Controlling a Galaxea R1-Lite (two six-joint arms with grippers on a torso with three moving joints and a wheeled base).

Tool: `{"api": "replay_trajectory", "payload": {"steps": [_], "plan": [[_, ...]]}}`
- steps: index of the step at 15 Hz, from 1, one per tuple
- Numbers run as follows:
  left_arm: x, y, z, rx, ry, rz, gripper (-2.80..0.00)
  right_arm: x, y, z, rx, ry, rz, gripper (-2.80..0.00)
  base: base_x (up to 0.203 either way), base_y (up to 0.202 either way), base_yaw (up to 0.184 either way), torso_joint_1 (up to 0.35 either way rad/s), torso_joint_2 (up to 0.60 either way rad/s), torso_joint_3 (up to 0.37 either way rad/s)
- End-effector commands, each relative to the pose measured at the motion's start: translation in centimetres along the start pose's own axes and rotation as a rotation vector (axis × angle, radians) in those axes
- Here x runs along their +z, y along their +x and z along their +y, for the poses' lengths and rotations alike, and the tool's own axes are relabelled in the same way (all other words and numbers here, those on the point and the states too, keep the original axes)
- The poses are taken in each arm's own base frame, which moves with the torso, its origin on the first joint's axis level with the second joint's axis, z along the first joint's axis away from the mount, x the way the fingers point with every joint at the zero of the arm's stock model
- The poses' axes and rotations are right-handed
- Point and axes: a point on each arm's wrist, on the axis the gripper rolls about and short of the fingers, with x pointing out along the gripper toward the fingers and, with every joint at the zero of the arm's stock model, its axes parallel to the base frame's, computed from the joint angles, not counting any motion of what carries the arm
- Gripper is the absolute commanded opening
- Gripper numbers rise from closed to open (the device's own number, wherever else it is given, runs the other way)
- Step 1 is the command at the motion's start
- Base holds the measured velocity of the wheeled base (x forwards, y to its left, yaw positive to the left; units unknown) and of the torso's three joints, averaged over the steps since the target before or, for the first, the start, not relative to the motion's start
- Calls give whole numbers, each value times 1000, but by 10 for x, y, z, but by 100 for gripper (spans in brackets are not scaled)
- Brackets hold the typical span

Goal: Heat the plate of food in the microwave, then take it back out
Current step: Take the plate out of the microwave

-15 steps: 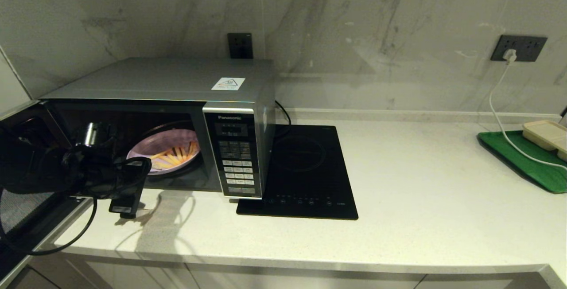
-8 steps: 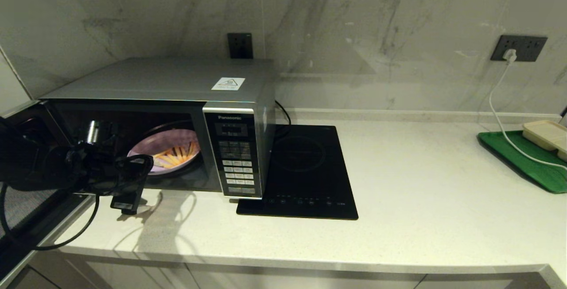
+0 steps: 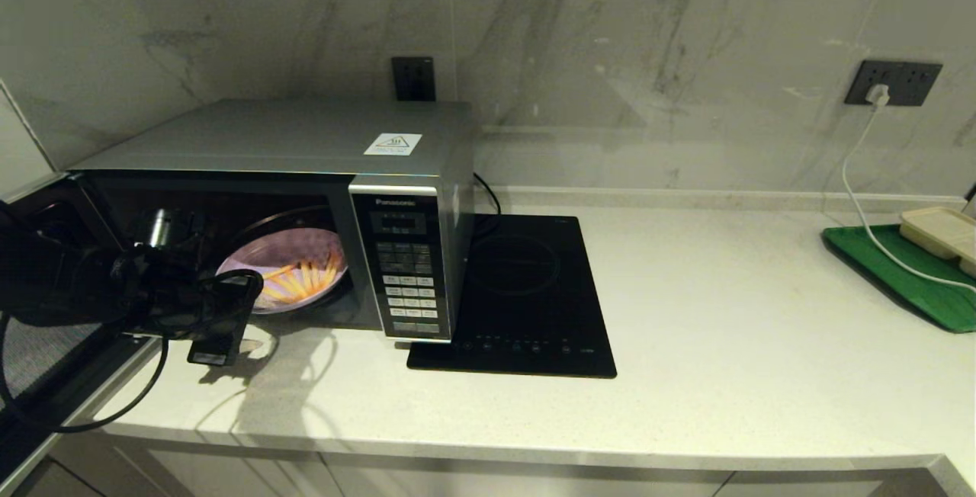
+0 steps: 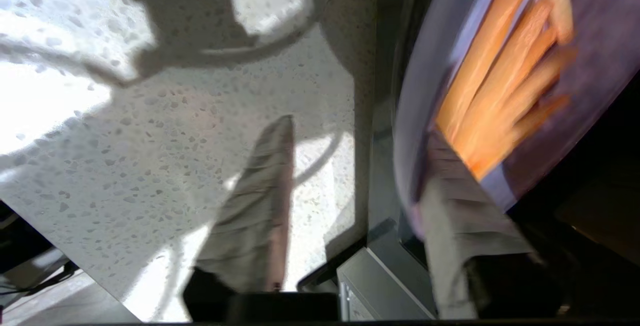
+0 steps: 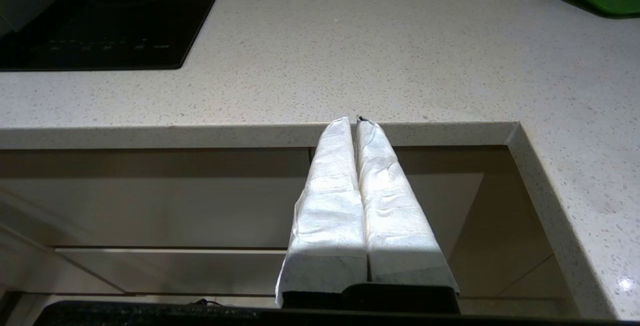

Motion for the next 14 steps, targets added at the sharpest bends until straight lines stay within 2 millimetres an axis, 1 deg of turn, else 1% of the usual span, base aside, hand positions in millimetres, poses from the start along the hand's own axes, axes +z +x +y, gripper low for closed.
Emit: {"api": "replay_trajectory", "payload": {"steps": [1, 11, 14], "plan": [[1, 3, 1, 7, -9, 0, -280, 0, 0, 0, 0, 0, 2, -280, 0, 0, 0, 0, 0, 0], [-1, 7, 0, 10, -5, 5, -280, 0, 0, 0, 0, 0, 2, -280, 0, 0, 0, 0, 0, 0], [1, 0, -13, -38, 2, -5, -280, 0, 0, 0, 0, 1, 2, -280, 0, 0, 0, 0, 0, 0]]}}
